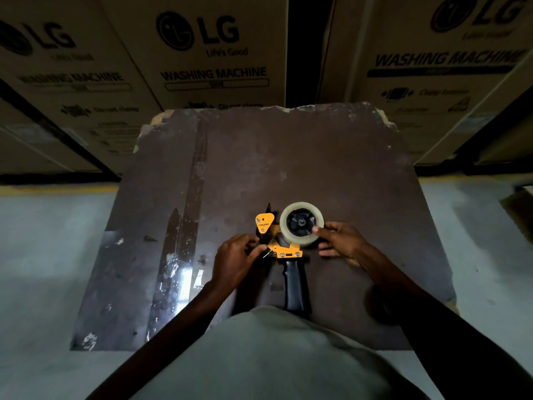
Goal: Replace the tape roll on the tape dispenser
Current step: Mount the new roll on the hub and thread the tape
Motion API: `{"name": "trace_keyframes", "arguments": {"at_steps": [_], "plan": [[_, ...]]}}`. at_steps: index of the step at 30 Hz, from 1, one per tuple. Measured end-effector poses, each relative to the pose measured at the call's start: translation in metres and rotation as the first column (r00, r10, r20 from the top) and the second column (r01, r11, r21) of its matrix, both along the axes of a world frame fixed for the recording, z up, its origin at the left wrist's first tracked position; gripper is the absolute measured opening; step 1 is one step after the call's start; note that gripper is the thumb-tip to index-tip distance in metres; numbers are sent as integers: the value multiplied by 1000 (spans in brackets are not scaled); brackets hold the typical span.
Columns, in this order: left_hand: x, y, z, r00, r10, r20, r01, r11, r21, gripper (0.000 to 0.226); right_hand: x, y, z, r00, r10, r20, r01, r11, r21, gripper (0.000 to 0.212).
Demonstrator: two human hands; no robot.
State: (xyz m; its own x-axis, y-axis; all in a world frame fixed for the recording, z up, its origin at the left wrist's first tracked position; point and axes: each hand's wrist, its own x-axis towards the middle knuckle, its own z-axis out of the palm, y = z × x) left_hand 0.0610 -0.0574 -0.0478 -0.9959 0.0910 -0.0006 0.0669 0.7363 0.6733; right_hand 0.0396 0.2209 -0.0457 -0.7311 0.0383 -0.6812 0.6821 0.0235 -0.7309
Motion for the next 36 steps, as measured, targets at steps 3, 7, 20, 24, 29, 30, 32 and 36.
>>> {"name": "trace_keyframes", "arguments": {"at_steps": [3,7,20,24,29,30,32,36], "plan": [[1,2,-7,998,-57,6,57,997,-57,35,-2,1,1,1000,5,-3,-4,1000,11,22],[-3,5,-10,992,-123,-9,121,981,-155,24,-5,2,3,1000,8,-2,-8,1000,20,31],[-10,11,-17,980,-176,-90,158,972,-174,52,-8,-1,14,1000,25,4,-25,998,55,35],[-8,12,-20,964,-225,-140,205,968,-144,38,-7,-2,17,1000,27,6,-27,998,61,33],[-8,6,-27,966,-230,-116,224,972,-67,26,-5,-3,16,1000,5,-8,-4,997,83,44],[-7,5,-27,968,-222,-115,216,974,-61,25,-4,-4,16,999,-27,-18,29,995,98,48],[-4,4,-27,975,-188,-114,184,982,-44,19,4,-9,15,992,-108,-71,119,977,176,46],[-1,4,-32,987,-141,-84,141,990,-5,16,45,-20,-9,997,-16,-78,46,915,401,47]]}}
